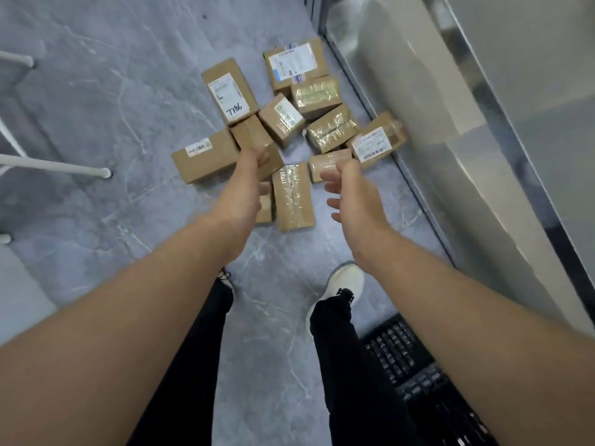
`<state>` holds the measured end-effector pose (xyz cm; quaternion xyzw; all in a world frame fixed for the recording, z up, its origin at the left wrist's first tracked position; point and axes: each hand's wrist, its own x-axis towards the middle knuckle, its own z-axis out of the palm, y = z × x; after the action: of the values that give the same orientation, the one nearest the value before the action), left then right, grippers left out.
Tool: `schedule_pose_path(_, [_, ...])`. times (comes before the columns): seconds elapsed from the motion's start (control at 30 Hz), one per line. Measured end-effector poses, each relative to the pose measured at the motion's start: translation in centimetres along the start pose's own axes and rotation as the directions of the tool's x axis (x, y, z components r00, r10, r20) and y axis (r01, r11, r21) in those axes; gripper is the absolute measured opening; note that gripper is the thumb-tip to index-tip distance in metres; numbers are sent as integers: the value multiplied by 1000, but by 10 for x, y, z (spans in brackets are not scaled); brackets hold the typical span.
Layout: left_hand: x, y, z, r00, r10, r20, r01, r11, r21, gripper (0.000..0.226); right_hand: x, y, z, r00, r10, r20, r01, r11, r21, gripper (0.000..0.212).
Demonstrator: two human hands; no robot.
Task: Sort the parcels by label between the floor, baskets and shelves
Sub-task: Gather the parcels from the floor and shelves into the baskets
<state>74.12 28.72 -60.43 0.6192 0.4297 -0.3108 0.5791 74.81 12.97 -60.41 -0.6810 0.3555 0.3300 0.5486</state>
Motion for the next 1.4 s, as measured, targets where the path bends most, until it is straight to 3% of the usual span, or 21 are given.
schedule_pose_path(0.2, [103, -53, 26, 999, -47, 2, 47, 999, 26, 38, 101, 62, 26, 996, 85, -14, -85, 996, -14, 35])
schedule_pose_path(0.33, [168, -85, 32, 994, -105, -21, 106, 994, 12, 35, 157, 103, 50, 988, 154, -21, -155, 988, -27, 43])
schedule_pose_path(0.4, [193, -99, 36, 994, -100, -53, 100, 995, 5, 39, 181, 121, 59, 987, 158, -21, -159, 986, -42, 47])
schedule_pose_path(0.57, [239, -127, 45, 995, -89, -47, 89, 996, 0, 39, 232, 157, 76, 985, 171, -28, -173, 982, -78, 33])
schedule_pose_path(0.7, [269, -149, 51, 994, -98, -37, 98, 995, 2, 37, 258, 169, 87, 984, 173, -39, -176, 981, -85, 39])
schedule_pose_path(0.93, [295, -170, 59, 996, -84, -24, 84, 996, -33, 39, 294, 191, 97, 987, 153, -37, -155, 987, -36, 70])
schedule_pose_path(1.07, [296, -176, 62, 995, -95, -27, 92, 990, -106, 43, 296, 207, 95, 987, 160, -30, -160, 987, 1, 43])
schedule_pose_path(1.23, [280, -183, 58, 991, -136, -19, 131, 980, -149, 42, 288, 224, 83, 973, 224, -57, -217, 969, 115, 75])
schedule_pose_path(1.4, [257, -172, 47, 988, -156, 13, 155, 969, -193, 50, 241, 192, 69, 942, 325, -84, -303, 930, 206, 53])
